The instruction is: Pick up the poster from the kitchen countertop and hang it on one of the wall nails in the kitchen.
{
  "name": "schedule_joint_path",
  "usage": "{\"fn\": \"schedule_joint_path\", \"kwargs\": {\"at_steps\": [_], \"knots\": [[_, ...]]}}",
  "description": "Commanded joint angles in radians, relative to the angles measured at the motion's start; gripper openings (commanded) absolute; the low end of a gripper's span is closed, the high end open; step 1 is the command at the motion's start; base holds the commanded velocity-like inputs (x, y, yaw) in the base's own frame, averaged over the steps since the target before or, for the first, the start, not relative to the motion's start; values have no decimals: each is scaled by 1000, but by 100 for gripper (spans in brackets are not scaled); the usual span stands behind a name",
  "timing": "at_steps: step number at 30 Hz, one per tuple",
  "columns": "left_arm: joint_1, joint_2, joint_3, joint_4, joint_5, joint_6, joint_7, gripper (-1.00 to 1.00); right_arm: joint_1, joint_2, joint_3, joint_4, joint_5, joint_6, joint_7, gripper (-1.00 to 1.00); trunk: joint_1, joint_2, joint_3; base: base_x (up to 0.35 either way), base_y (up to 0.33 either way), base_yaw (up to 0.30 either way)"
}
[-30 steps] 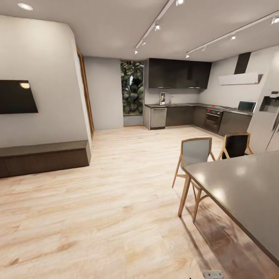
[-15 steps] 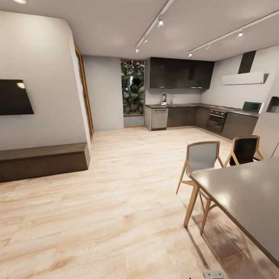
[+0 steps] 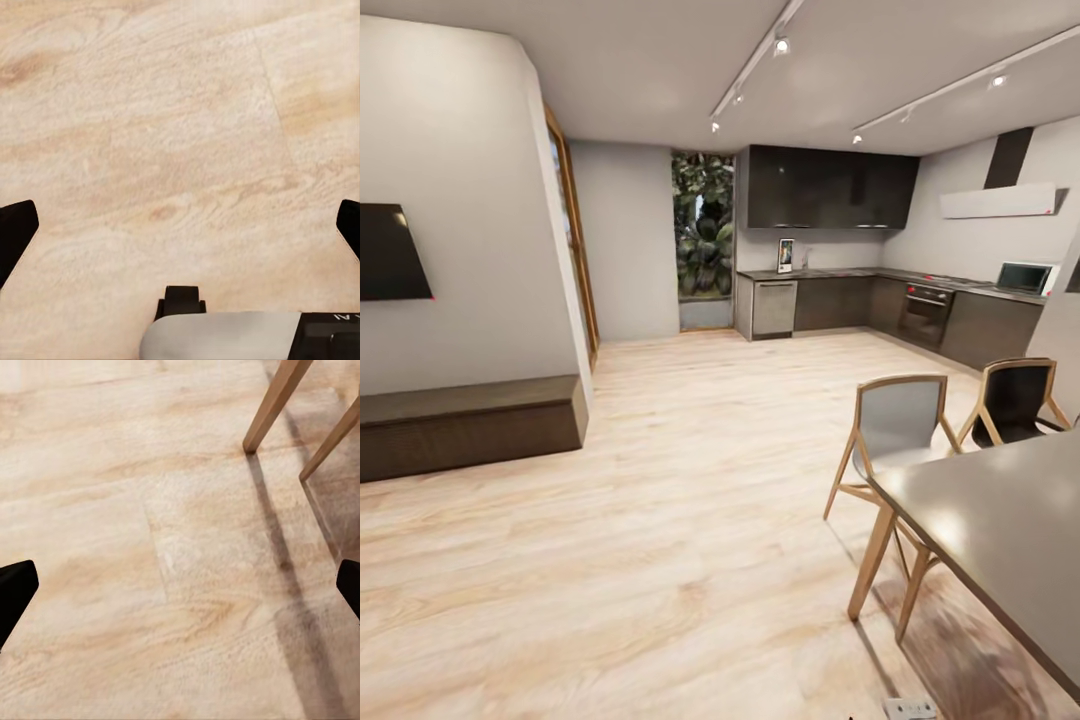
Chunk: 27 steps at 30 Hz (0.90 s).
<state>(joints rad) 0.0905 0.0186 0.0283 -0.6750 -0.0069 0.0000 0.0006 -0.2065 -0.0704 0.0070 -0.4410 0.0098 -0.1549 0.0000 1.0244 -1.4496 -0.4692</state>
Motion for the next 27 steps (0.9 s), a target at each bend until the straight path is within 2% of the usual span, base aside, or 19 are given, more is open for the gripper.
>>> {"fn": "schedule_joint_path", "kwargs": {"at_steps": [1, 27], "knots": [[0, 0, 1, -1, -1, 0, 0, 100, -1, 0, 1, 1, 1, -3, 0, 100, 1, 0, -1, 336, 1, 0], [0, 0, 1, -1, -1, -1, -1, 100, -1, 0, 1, 1, 1, -3, 0, 100, 1, 0, -1, 336, 0, 0]]}}
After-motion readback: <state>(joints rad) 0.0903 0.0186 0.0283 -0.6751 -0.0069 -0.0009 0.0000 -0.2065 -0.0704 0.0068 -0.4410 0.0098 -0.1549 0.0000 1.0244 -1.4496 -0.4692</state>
